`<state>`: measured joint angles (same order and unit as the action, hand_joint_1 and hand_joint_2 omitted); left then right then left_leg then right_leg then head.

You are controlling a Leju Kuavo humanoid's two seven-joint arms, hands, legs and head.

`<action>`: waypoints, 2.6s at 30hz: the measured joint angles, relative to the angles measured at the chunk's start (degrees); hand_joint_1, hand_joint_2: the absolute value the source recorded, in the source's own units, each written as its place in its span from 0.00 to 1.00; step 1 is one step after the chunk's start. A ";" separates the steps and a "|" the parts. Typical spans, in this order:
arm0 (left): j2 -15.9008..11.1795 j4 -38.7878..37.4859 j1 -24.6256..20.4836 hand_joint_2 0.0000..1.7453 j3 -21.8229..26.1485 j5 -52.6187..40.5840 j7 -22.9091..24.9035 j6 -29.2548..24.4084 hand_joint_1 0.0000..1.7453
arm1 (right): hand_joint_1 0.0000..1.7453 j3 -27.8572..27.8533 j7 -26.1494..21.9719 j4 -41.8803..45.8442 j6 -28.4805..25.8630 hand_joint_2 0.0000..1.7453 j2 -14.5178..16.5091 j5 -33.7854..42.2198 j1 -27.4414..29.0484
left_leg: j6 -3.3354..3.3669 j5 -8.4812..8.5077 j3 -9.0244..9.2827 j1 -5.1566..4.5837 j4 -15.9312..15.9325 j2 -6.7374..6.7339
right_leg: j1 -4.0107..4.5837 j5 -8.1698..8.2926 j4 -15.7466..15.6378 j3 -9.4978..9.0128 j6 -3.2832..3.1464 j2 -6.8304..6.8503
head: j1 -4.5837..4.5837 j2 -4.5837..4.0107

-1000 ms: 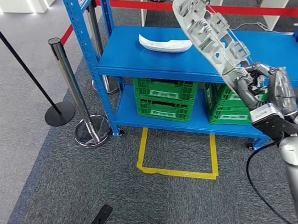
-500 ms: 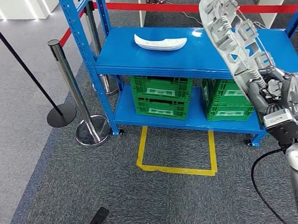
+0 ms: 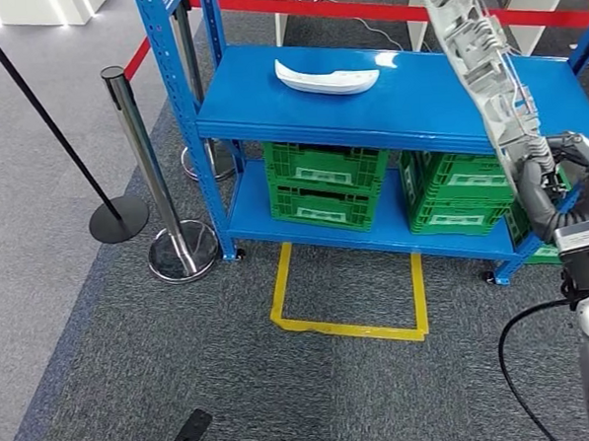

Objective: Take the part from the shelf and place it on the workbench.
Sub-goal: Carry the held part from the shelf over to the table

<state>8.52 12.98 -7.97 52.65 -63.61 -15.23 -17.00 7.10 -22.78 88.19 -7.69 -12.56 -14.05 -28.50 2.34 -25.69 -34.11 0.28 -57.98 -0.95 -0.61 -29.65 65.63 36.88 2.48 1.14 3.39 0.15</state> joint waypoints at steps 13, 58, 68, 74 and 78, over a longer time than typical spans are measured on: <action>-0.97 0.00 0.71 1.00 0.08 -0.05 -0.03 0.00 0.00 | 1.00 -2.85 -1.16 3.38 -4.47 1.00 0.40 -2.59 3.35 | -2.45 -7.35 -6.53 -0.27 -16.34 0.47 | 0.11 2.98 -8.02 -3.17 -2.57 -2.62 | 0.51 0.00; -0.66 0.00 0.30 1.00 1.08 -0.91 -0.07 0.17 0.00 | 1.00 1.88 -3.13 16.88 -8.19 1.00 0.36 -9.52 10.38 | 0.15 -1.07 1.53 0.18 0.44 0.26 | -0.12 -2.79 6.26 5.70 0.76 -1.79 | -0.54 0.00; -0.55 0.00 0.44 1.00 1.07 -1.29 -0.14 0.11 0.00 | 1.00 3.27 -2.84 19.62 -8.11 1.00 -0.10 -10.30 11.23 | -1.70 -2.16 1.71 -0.34 -0.40 -4.20 | 0.34 3.36 -7.98 -2.33 -1.17 0.59 | -0.35 0.00; -0.49 0.00 0.74 1.00 1.07 -1.53 -0.22 0.11 0.00 | 1.00 3.74 -2.72 20.26 -7.99 1.00 -0.16 -10.62 11.36 | -2.55 -9.85 -4.95 0.08 -16.24 0.46 | 0.05 3.75 -8.10 -2.27 -2.31 -2.73 | 0.03 0.00; -0.54 0.00 0.69 1.00 1.07 -1.65 -0.22 0.11 0.00 | 1.00 4.29 -2.09 20.36 -7.86 1.00 -0.16 -11.49 11.17 | -1.66 -3.17 -0.99 0.16 -6.75 2.91 | 0.10 3.79 -7.72 -2.18 -2.17 -5.52 | 0.00 0.00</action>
<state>7.98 12.98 -7.28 53.72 -65.26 -15.45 -16.90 11.39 -24.87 108.55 -15.55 -12.72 -25.55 -17.33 0.68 -28.87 -35.09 0.44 -64.73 1.96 -0.51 -25.86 57.91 34.70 0.32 -4.37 3.39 0.15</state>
